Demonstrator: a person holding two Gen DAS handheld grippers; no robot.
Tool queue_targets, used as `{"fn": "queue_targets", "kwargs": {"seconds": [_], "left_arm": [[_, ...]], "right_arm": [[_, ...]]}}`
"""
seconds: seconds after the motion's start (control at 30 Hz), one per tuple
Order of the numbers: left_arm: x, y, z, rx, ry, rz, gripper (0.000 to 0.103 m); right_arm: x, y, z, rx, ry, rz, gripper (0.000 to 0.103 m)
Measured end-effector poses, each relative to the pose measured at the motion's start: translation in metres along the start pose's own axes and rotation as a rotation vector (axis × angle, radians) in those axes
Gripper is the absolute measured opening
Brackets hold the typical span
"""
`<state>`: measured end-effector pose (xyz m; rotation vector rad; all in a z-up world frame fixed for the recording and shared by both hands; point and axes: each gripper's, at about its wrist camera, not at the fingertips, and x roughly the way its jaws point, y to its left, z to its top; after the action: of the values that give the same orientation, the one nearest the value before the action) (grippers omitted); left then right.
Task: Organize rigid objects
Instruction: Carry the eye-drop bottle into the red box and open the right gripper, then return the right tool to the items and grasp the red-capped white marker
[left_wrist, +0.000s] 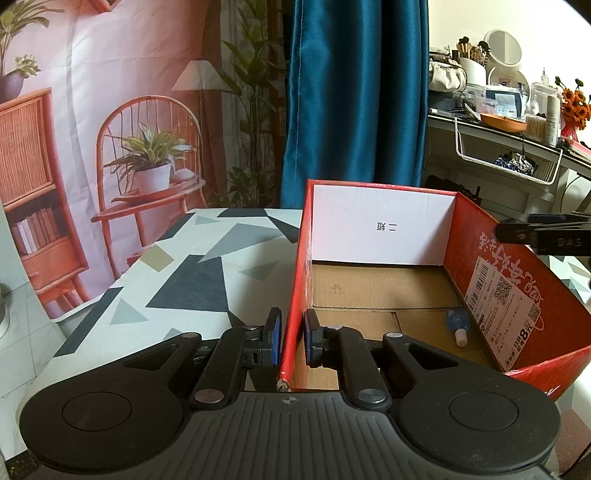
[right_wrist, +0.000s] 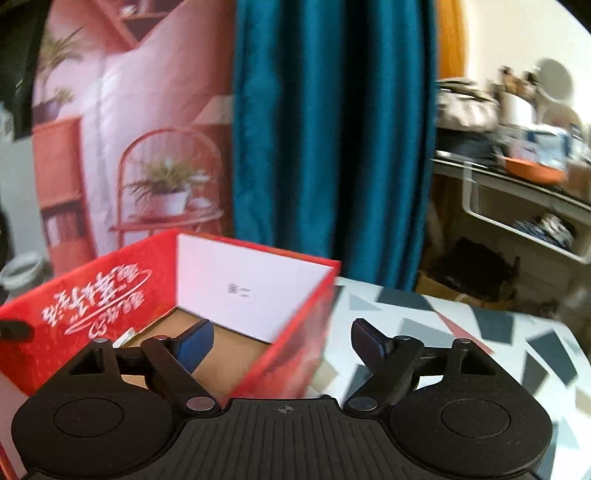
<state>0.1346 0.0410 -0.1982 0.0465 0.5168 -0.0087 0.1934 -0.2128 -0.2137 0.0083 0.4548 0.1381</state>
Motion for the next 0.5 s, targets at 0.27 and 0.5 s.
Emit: {"fn": "queue_targets", "kwargs": {"seconds": [0.27, 0.5], "left_arm": [[0.0, 0.001, 0.0, -0.01, 0.004, -0.003, 0.014], [0.0, 0.002, 0.0, -0.008, 0.005, -0.001, 0.015]], "right_arm": [[-0.042, -0.04, -0.042, 0.225, -0.062, -0.111, 0.089], [-0.039, -0.049, -0.099, 0.295, 0.062, -0.167, 0.079]]}}
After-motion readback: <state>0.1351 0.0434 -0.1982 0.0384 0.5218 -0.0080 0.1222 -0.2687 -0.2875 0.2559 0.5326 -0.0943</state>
